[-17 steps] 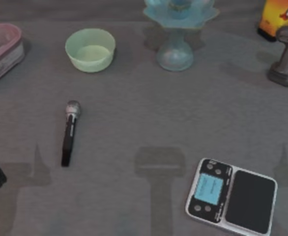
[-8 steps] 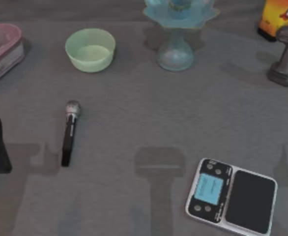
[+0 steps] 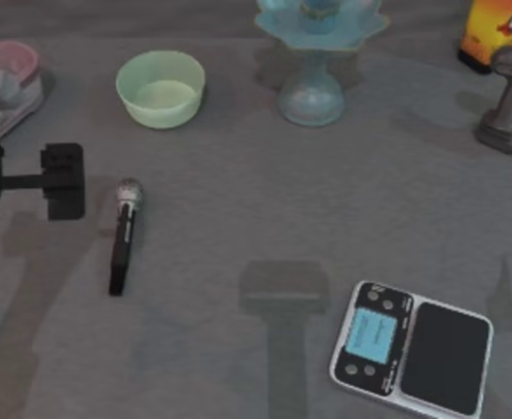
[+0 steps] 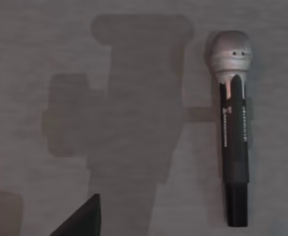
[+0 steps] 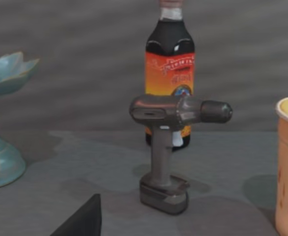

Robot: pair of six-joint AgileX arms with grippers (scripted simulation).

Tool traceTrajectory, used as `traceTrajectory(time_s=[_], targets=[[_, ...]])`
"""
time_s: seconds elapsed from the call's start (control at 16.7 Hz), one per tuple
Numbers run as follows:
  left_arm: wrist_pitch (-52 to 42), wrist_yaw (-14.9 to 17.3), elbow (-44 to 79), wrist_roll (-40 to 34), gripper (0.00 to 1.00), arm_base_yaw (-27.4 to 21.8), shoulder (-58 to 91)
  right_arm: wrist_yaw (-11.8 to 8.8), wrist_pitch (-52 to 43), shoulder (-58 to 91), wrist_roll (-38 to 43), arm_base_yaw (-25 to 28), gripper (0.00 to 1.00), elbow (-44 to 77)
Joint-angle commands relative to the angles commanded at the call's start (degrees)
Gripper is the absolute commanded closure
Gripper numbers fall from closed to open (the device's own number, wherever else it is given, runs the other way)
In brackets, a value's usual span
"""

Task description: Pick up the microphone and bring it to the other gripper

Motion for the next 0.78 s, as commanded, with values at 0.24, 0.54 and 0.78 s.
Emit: traceTrajectory(time_s=[0.24, 0.54, 0.78], targets=[[-9.5, 0.0, 15.0, -3.0, 0.00, -3.3, 20.9, 0.0, 0.0, 0.0, 0.0, 0.0, 0.00, 0.0], [-18.3, -0.3, 26.7, -5.4, 0.00, -6.0, 37.3, 0.0, 0.0, 0.0, 0.0, 0.0, 0.00, 0.0], [-20.5, -0.4, 29.0, -5.9, 0.00, -6.6, 40.7, 0.0, 0.0, 0.0, 0.0, 0.0, 0.00, 0.0]])
